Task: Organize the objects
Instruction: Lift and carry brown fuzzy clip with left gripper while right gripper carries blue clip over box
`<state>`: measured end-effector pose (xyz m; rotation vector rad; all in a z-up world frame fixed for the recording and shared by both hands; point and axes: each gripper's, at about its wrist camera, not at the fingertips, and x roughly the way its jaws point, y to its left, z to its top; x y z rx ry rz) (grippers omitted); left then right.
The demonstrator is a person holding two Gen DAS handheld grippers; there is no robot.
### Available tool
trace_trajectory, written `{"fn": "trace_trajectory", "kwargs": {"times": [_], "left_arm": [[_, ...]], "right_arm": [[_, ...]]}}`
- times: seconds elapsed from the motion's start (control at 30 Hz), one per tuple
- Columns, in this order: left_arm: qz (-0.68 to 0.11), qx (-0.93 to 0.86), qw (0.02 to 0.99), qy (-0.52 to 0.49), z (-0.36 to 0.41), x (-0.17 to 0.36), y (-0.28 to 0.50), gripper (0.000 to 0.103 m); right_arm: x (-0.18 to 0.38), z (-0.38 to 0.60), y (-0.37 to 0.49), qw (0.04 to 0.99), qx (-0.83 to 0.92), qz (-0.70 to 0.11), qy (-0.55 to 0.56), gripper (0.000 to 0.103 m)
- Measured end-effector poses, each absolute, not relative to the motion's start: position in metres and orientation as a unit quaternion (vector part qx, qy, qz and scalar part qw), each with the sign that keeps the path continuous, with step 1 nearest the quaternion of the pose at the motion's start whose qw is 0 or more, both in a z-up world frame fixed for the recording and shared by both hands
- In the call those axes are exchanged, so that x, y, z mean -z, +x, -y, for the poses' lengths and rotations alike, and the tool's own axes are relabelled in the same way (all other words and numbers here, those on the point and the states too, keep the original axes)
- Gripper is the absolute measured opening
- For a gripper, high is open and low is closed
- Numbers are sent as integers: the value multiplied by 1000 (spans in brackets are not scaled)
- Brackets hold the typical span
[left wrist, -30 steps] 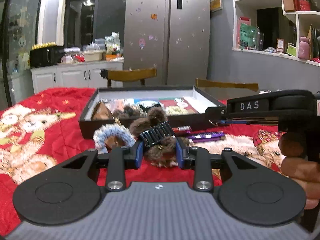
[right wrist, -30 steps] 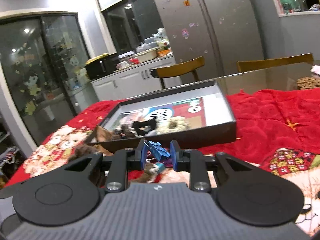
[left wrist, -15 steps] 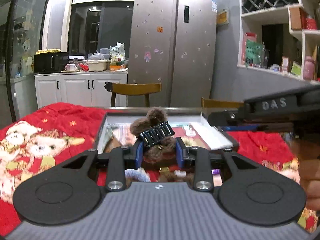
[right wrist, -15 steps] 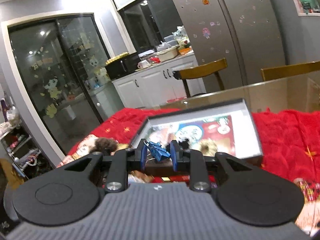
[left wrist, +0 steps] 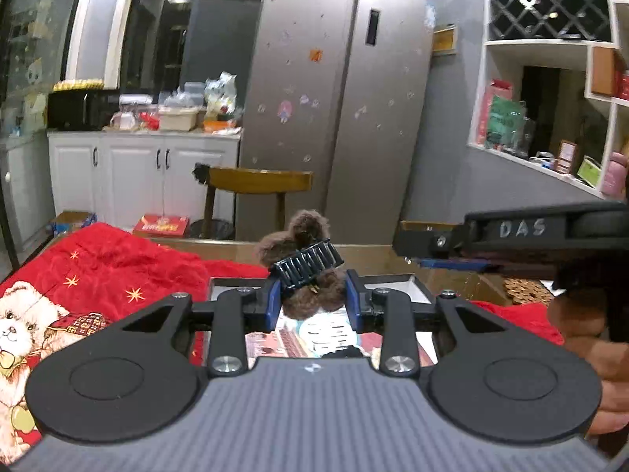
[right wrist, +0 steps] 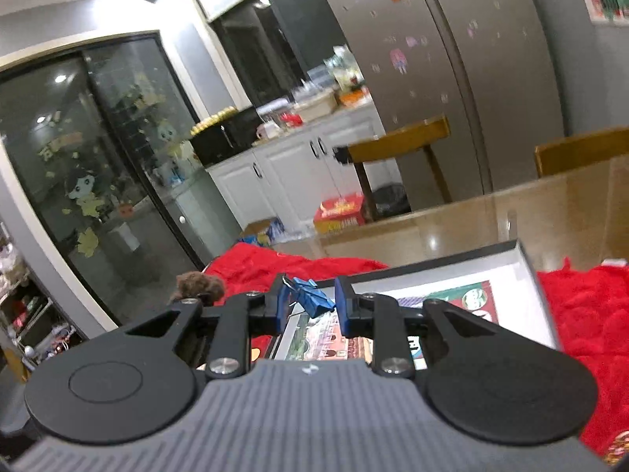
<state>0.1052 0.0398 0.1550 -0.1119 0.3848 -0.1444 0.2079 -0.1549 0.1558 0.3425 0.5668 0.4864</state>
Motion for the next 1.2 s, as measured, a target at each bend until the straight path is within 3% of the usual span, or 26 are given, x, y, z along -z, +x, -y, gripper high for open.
{"fn": "trace_trajectory", "kwargs": {"times": [0.33,0.7,1.2], "left_arm": [[-219,108,966,-82,-72,-140,163,38],[-287,96,951,-62,-77,-85,205,38],[-349,86,931,-60,-86,-43,232,38]], "right_arm": [[-107,130,269,897,-209,-349,174,28],[-57,110,296,873,-202,-407,176,28],[-37,107,304,862,-208,-432,165,28]]}}
